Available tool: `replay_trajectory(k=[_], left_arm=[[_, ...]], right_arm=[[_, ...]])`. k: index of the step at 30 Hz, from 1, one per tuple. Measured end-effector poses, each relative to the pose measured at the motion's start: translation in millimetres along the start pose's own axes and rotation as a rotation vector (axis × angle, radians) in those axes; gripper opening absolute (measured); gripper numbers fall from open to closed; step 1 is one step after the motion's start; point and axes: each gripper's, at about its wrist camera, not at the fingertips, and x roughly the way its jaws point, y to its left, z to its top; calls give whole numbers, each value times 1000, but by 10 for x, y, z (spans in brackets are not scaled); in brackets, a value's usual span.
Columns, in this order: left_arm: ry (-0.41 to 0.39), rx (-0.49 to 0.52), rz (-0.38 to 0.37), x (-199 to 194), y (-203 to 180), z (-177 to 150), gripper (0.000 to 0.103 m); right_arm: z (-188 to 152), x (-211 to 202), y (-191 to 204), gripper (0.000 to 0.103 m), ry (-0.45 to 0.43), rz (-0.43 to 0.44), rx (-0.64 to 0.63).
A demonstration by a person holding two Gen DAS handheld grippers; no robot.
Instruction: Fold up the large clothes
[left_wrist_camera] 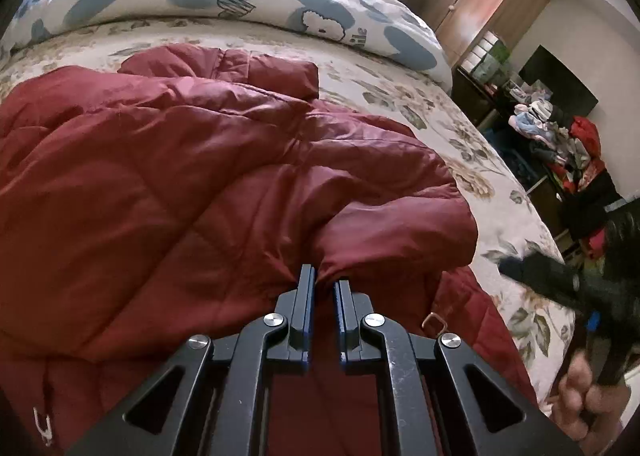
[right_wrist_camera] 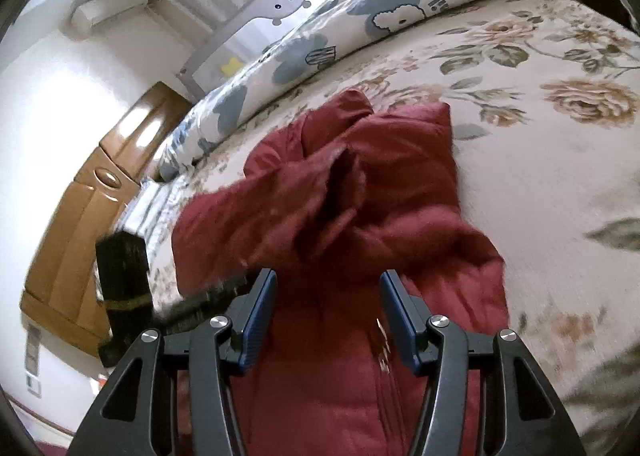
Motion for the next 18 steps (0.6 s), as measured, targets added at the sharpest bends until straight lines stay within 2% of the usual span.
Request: replay_trajectory(k=[4, 10, 11, 12, 14, 16, 17, 18], left_arm=[[1, -12, -11, 44, 13, 112, 7], [17, -8, -9, 105, -14, 161, 7], [20, -8, -6, 114, -14, 170, 9], [23, -9, -5, 106, -29, 135, 11], [36, -20, -22, 110, -56, 86, 18], [55, -37, -48, 100, -66, 32, 25], [62, -44, -59, 84, -44, -3, 37], [65, -54, -82, 53, -28, -19, 58]], right_arm=[[238, 269, -69, 56, 21, 53, 50], [412, 755, -222, 56, 75, 108, 152], [423, 801, -246, 49, 77, 105, 165], [432, 836, -256, 33, 79, 99, 171], [435, 862, -254, 13, 75, 86, 171], [438, 824, -236, 10, 56, 74, 162], [439, 802, -216, 8, 48, 68, 151], [439, 770, -194, 8, 36, 55, 135]])
